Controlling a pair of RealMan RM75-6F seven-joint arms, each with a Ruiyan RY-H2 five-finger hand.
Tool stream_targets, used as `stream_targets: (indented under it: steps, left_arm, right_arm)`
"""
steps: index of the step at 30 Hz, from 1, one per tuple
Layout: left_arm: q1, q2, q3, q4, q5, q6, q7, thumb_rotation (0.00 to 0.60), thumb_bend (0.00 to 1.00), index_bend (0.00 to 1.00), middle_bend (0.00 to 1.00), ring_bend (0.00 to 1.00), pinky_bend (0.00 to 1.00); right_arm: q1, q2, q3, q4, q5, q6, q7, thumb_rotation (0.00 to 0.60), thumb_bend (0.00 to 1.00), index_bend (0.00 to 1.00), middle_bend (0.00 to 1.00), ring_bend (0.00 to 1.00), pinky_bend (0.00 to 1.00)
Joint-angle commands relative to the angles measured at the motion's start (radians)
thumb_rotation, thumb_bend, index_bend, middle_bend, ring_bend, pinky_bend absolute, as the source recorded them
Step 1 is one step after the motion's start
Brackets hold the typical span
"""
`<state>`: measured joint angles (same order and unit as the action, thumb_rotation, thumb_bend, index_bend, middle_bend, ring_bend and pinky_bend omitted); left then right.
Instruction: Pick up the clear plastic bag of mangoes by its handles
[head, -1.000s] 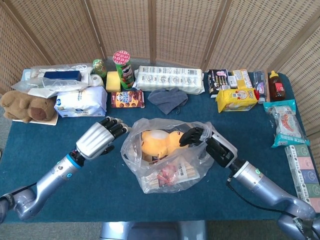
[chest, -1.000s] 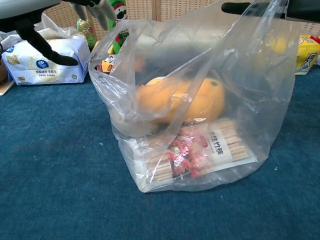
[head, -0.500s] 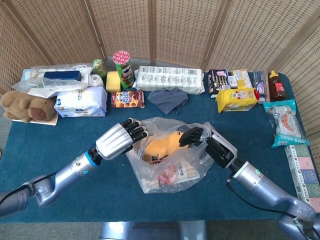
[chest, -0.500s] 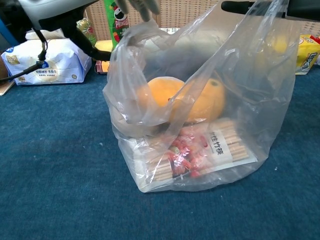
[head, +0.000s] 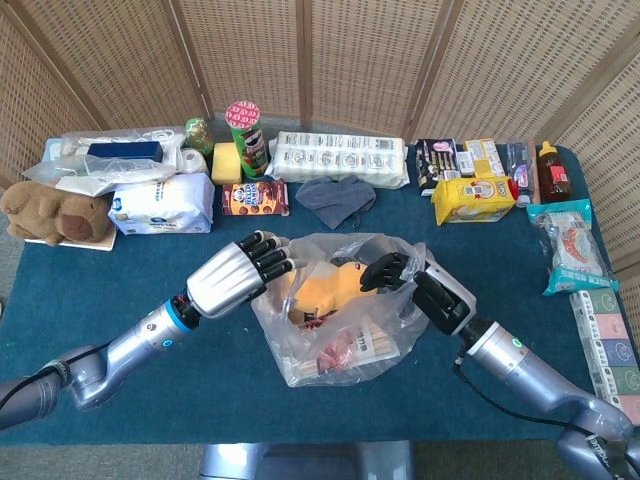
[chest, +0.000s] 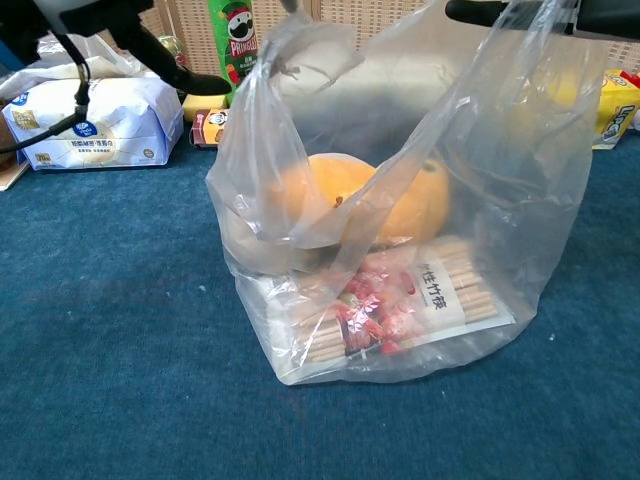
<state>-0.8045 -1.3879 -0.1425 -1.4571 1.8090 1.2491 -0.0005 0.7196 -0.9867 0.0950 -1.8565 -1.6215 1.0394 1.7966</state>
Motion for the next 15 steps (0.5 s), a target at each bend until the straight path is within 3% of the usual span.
stream_targets:
  steps: [1,15]
  left_arm:
    - [0.014,0.011,0.005,0.005,-0.007,0.021,0.004,0.6,0.21,0.21,0.31,0.23,0.27]
    - [0.029,0.04,0.042,0.012,-0.02,0.02,-0.012,0.6,0.21,0.21,0.25,0.17,0.26]
  right_arm:
    - [0.001,-0.001,0.0,0.001,0.002,-0.001,0.001,0.248,0.2,0.38,0.37,0.32,0.27]
    - [0.004,-0.01,0.0,0.015,0.013,-0.004,0.014,0.245,0.2,0.38,0.37,0.32,0.27]
